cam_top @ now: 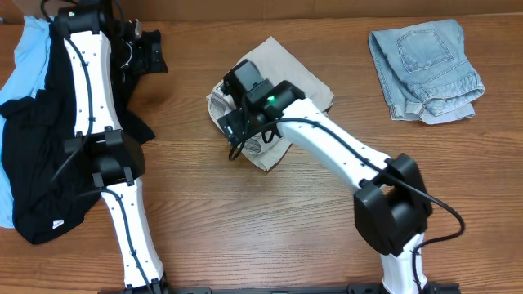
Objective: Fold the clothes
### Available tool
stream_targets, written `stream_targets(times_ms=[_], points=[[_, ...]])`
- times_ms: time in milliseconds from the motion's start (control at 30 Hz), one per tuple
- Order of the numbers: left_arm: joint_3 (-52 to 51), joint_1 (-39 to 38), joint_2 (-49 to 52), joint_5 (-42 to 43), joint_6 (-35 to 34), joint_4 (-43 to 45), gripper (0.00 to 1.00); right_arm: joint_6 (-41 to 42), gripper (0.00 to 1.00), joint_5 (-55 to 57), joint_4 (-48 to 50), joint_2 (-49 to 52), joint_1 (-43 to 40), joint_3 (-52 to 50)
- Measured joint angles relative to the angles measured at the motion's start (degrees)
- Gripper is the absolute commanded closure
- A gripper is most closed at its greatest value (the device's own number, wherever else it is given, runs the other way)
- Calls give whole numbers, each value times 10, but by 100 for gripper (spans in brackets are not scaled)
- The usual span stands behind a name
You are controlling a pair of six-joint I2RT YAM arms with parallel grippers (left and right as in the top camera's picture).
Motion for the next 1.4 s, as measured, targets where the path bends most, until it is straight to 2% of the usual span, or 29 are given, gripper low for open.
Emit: stream_targets(times_ms=[333,1000,1100,1200,1300,1400], points=[[0,3,0,0,0,0,0,-25,0,20,23,74,1,0],[0,3,0,0,0,-3,0,-50,1,143,57,123,64,7],[0,3,0,0,0,-3,0,-50,13,160,58,123,68,7],[0,3,0,0,0,-2,0,-48,33,182,59,125,67,7],[0,3,0,0,0,4,0,-46,40,197,56,128,57,7],[0,3,0,0,0,6,0,-50,57,200,55,129,44,7]])
